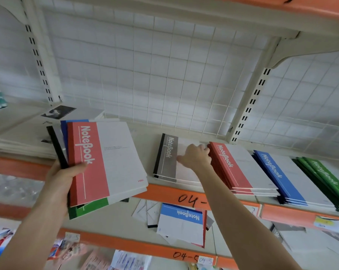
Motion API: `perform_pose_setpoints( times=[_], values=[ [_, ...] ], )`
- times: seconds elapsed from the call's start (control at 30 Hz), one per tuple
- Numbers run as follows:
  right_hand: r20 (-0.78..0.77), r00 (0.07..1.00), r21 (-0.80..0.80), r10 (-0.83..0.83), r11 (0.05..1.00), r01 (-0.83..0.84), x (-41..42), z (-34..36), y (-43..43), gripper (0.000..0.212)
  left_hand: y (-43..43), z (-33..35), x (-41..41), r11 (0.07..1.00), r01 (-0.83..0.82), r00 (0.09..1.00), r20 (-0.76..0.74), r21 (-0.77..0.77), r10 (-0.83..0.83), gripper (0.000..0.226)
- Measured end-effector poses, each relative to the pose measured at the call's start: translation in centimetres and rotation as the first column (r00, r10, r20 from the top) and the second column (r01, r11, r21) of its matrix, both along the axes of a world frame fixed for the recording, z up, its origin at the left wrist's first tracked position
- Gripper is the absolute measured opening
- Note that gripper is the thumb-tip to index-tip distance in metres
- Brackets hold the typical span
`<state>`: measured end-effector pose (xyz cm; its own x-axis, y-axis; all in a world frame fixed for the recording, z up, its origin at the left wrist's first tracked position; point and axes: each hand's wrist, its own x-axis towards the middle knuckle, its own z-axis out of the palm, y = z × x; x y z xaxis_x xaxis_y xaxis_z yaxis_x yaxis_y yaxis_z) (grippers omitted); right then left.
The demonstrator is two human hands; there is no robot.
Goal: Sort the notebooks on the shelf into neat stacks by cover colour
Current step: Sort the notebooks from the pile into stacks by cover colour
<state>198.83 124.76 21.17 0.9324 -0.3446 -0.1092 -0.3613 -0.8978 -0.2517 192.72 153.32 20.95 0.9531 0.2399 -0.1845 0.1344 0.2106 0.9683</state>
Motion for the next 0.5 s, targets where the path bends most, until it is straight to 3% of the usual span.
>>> perform_pose_setpoints(
  times=[0.07,0.17,0.33,0.5],
  values=[
    [0.100,0.994,0.062,0.052,0.996,-0.058,1.2,0.3,2.8,0.031,1.9,-0.1,0.5,1.000,-0.020,1.000,0.001,0.008,0.020,0.032],
    [0.119,0.987,0.202,0.107,0.971,-0.129,2.7,0.9,7.2,0.021,4.6,-0.1,0.9,0.999,-0.032,0.999,-0.027,-0.039,0.031,0.037],
    [0.036,0.991,0.317,0.132,0.939,-0.137,5.6,0.1,14.3,0.050,9.4,-0.1,2.0,0.999,-0.028,0.998,-0.050,-0.030,0.026,0.043],
    [-0.197,0.976,0.168,0.090,0.984,-0.057,9.1,-2.3,20.1,0.103,13.0,0.0,3.1,1.000,-0.012,0.998,-0.058,-0.011,0.011,0.038]
  ],
)
